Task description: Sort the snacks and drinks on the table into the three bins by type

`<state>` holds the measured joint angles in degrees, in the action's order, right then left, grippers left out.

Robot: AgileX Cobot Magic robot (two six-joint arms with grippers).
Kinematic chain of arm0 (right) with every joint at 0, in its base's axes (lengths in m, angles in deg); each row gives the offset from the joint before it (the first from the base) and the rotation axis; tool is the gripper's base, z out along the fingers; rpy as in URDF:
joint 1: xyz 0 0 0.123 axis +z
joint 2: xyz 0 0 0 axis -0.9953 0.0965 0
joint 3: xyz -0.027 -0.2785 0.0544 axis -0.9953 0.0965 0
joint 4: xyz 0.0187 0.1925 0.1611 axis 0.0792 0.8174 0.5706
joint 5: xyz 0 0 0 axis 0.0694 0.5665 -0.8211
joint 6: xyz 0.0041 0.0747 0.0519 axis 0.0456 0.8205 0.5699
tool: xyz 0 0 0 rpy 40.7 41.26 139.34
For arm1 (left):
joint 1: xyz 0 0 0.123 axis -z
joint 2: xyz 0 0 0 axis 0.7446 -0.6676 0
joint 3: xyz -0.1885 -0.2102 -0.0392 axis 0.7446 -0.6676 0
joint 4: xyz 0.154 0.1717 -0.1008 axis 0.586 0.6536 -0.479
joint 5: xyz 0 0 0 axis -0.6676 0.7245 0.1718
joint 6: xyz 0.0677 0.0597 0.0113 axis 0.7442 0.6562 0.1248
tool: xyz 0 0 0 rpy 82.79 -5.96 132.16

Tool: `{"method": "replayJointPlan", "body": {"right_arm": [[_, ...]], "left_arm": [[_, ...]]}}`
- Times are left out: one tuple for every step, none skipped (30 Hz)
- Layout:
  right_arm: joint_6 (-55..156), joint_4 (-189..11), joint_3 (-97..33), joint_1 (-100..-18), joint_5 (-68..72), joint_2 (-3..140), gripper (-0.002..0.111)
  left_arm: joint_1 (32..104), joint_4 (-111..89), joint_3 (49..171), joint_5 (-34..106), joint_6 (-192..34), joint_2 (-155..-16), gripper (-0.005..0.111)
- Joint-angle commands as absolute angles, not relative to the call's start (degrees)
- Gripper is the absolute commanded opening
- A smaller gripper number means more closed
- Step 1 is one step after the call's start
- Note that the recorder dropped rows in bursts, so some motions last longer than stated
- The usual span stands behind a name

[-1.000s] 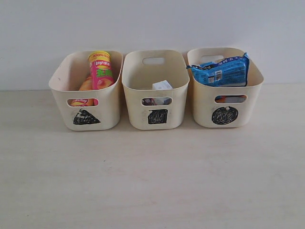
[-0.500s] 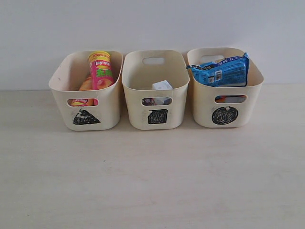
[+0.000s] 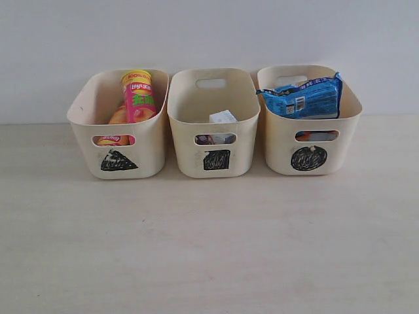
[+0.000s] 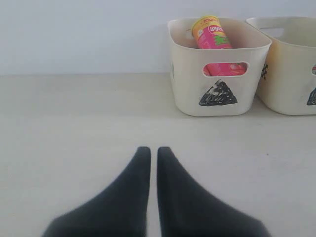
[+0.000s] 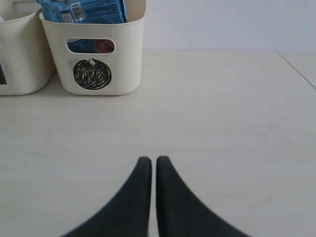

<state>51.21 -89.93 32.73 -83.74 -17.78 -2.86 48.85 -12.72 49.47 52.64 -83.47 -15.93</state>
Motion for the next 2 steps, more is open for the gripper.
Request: {"method": "replayJointPlan", "body": {"right_arm": [[51.21,-89.76,33.01,-83.88,-17.70,-3.22,0.001],[51.21,-89.76,33.01,-83.88,-17.70,-3.22,0.001]], "left_arm": [[48.74,-12.79,49.31,52.43,-83.81,-15.70,0.004],[48.74,-12.79,49.31,52.43,-83.81,-15.70,0.004]]}}
